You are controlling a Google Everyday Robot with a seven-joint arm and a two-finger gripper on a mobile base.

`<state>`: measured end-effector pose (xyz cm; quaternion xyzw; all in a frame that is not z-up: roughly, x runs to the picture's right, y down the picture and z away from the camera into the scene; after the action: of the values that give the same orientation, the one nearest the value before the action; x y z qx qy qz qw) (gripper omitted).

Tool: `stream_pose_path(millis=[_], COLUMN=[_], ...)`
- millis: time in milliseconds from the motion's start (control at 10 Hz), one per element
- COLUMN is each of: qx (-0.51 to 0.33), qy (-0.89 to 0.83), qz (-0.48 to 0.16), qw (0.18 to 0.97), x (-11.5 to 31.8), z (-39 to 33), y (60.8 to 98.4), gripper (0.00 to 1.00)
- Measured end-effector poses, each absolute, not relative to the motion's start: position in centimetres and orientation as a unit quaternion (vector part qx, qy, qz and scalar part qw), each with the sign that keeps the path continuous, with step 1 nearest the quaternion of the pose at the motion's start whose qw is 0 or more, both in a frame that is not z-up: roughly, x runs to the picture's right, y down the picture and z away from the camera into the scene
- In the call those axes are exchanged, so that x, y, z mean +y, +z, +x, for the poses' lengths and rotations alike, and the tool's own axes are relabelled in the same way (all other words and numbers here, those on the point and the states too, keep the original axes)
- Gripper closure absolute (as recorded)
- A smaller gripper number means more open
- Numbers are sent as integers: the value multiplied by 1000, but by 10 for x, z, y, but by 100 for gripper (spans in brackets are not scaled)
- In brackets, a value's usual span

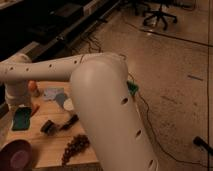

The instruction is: Place sponge in purple bowl

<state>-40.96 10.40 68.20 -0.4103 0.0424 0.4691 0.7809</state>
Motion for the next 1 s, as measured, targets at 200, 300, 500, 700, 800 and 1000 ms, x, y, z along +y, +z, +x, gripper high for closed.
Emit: stream_pose_path(millis=[200, 300, 500, 700, 800, 1000], qx=[57, 66, 80, 90, 88, 86], qy=[454, 448, 445, 440, 433, 408], qz=[-413, -414, -415, -417, -420, -427], qw=[788, 790, 790, 790, 793, 803], x=[129, 143, 157, 168, 173, 186], z=[-411, -413, -410, -410, -415, -431], y=[694, 702, 710, 719, 717, 711], gripper=[100, 100, 100, 100, 100, 100])
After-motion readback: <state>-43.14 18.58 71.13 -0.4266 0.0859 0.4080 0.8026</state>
